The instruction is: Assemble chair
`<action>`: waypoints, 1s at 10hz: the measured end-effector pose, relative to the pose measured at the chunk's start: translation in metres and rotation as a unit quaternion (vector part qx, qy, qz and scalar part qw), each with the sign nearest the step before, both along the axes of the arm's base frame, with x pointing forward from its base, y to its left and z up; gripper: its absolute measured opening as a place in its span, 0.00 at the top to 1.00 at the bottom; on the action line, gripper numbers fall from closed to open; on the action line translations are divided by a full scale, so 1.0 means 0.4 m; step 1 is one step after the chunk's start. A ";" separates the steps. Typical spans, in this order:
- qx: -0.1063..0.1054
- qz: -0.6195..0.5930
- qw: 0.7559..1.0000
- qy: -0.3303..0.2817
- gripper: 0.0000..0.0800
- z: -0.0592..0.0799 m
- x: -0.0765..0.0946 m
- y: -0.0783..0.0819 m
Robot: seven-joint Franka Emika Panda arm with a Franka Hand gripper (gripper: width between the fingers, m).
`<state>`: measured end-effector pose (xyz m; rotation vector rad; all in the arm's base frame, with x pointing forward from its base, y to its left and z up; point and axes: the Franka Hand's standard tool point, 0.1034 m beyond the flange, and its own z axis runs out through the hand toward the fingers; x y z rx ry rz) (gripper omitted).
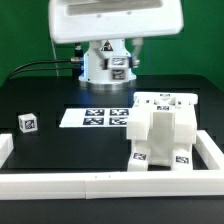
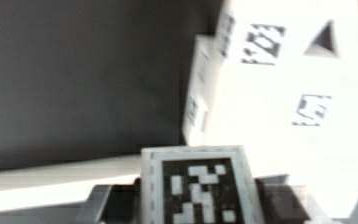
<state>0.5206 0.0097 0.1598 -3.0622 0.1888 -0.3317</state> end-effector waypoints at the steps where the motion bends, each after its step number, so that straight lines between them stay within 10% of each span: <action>1: -0.005 -0.003 1.000 -0.012 0.64 -0.016 -0.026 0.008; 5: -0.006 -0.009 0.999 -0.030 0.64 -0.019 -0.017 0.017; 8: 0.011 -0.036 0.994 -0.104 0.64 -0.014 0.041 0.183; 10: 0.000 -0.018 0.995 -0.099 0.64 -0.023 0.037 0.172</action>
Offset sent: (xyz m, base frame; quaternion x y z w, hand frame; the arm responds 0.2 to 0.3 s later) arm 0.0000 0.0000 0.0000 0.0000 0.0000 0.0000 1.0000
